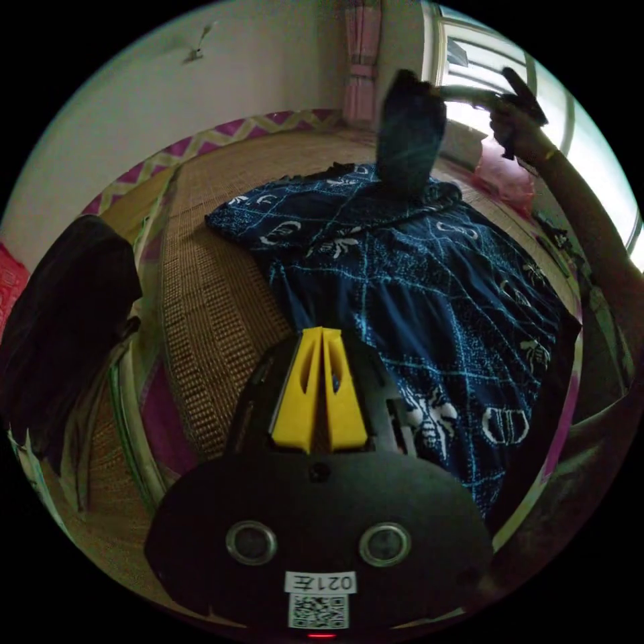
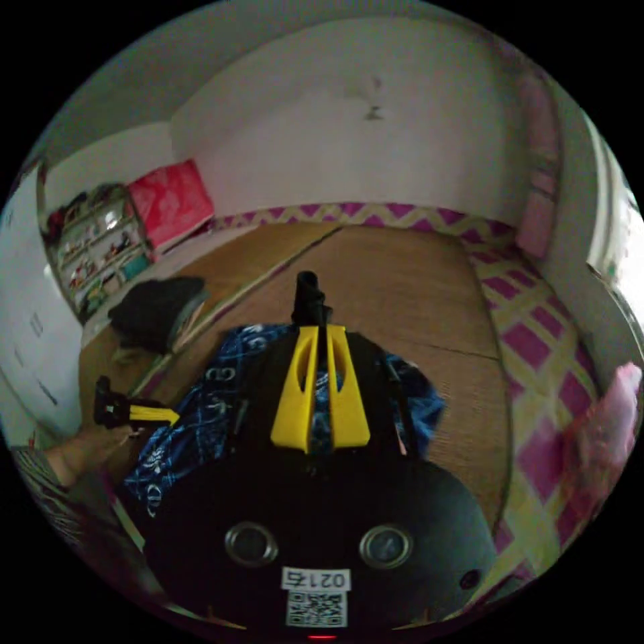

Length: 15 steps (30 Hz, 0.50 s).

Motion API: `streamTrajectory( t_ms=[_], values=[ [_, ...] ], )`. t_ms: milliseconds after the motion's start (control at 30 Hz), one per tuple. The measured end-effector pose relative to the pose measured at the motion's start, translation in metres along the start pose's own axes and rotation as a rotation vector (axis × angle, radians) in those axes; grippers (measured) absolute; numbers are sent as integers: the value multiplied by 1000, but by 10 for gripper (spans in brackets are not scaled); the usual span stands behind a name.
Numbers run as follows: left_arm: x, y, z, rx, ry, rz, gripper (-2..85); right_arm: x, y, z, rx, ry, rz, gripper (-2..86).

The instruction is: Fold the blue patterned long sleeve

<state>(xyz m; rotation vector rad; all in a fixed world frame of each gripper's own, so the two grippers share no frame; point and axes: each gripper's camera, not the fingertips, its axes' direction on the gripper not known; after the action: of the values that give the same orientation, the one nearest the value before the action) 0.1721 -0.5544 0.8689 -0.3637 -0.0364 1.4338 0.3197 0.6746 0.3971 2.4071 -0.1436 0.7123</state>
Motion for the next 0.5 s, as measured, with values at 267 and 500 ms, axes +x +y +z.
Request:
streamTrajectory(
  t_ms=[267, 500],
  values=[
    [80, 15, 46, 0, -61, 35, -10, 291, 96, -218, 88, 343, 542, 7],
    [140, 24, 78, -1, -90, 48, -10, 417, 222, -246, -138, 471, 853, 9]
  ],
)
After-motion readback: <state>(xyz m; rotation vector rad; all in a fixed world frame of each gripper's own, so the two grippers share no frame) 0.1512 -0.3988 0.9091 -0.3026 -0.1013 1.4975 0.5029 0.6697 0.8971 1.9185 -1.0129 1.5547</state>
